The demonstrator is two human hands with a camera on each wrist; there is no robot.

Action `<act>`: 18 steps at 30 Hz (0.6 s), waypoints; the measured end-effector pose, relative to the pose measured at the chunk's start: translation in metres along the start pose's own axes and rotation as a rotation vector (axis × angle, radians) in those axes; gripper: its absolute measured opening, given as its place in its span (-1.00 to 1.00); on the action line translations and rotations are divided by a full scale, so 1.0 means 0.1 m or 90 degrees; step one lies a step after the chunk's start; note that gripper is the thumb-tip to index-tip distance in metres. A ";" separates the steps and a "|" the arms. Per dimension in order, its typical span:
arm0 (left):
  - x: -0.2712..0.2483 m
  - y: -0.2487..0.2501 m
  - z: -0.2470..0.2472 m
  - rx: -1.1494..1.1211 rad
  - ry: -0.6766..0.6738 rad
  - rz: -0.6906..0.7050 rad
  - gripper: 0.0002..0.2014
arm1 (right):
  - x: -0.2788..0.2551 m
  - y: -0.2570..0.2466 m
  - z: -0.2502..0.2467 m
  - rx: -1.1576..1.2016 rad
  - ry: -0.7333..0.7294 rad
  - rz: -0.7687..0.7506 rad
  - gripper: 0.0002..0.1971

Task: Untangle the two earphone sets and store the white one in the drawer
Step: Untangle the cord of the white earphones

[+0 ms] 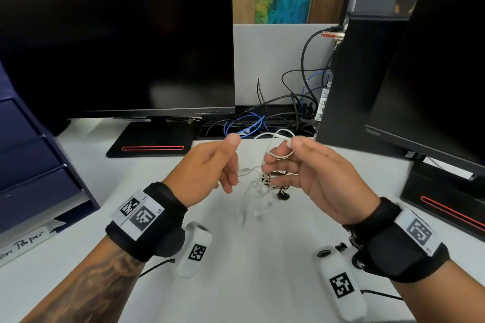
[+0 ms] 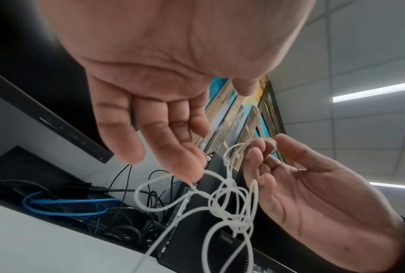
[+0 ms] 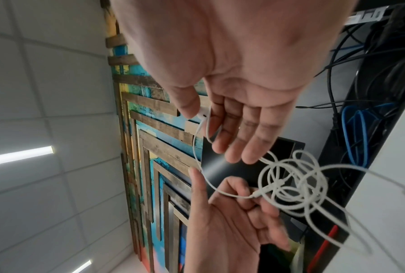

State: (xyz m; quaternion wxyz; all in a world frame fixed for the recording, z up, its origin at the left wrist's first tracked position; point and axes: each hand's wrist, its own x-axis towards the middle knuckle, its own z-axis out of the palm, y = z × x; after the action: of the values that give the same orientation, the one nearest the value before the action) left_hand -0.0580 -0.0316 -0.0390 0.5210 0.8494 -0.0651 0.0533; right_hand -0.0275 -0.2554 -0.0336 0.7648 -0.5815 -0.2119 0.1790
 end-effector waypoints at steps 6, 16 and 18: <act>-0.01 -0.09 0.05 0.073 -0.087 0.040 -0.52 | -0.02 -0.08 0.02 0.098 -0.043 -0.002 -0.67; 0.01 -0.19 0.29 0.109 -0.087 0.102 -0.87 | -0.05 -0.17 0.06 0.191 -0.074 0.046 -0.67; 0.03 -0.21 0.21 0.109 -0.058 0.094 -0.86 | -0.04 -0.21 0.03 0.152 -0.019 0.040 -0.73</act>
State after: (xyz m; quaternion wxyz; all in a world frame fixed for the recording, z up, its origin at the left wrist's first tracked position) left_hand -0.0515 -0.0414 -0.0663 0.4380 0.8851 -0.1462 0.0580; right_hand -0.0318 -0.2609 -0.0132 0.8194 -0.4900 -0.1821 0.2350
